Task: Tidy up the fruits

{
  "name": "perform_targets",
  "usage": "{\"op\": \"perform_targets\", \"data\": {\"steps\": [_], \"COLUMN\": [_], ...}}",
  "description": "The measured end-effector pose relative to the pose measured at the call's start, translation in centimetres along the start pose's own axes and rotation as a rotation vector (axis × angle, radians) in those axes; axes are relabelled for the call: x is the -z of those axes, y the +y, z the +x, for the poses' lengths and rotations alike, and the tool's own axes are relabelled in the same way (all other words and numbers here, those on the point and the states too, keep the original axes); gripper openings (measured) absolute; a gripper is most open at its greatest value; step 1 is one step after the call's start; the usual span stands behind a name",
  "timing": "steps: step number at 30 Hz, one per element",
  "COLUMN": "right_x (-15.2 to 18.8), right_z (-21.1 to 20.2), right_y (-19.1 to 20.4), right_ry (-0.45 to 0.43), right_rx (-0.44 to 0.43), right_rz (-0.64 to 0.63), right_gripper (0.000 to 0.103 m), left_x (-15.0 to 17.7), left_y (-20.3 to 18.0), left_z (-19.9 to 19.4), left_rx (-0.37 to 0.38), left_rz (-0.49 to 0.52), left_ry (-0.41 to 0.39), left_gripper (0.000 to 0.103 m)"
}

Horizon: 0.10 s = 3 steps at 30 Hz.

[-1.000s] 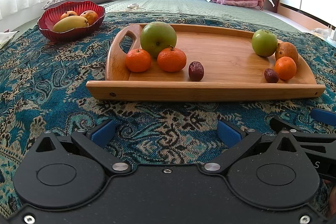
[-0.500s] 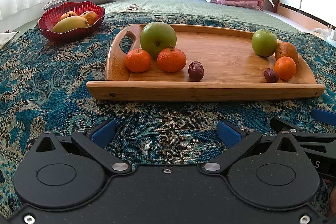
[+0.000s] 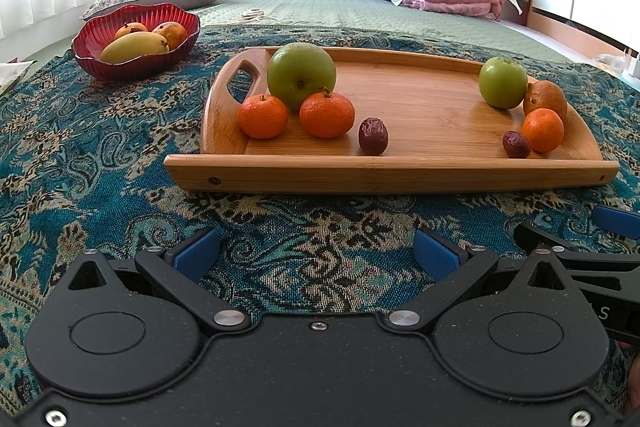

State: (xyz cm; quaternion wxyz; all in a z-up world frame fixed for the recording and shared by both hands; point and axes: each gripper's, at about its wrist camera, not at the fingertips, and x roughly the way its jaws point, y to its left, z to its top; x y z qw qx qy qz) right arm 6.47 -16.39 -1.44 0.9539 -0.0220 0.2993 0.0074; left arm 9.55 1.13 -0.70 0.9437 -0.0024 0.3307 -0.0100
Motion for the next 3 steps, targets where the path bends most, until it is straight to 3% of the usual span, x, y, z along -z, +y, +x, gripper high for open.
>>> {"op": "perform_targets", "data": {"steps": [3], "right_x": [-0.05], "right_z": [-0.02], "right_y": [-0.04], "right_ry": [0.002], "right_rx": [0.0], "right_rz": [0.0], "right_gripper": [0.094], "left_x": [-0.07], "left_y": [0.01], "left_z": [0.03], "left_rx": [0.0], "left_rz": [0.0], "left_ry": [-0.002], "left_gripper": [0.103]}}
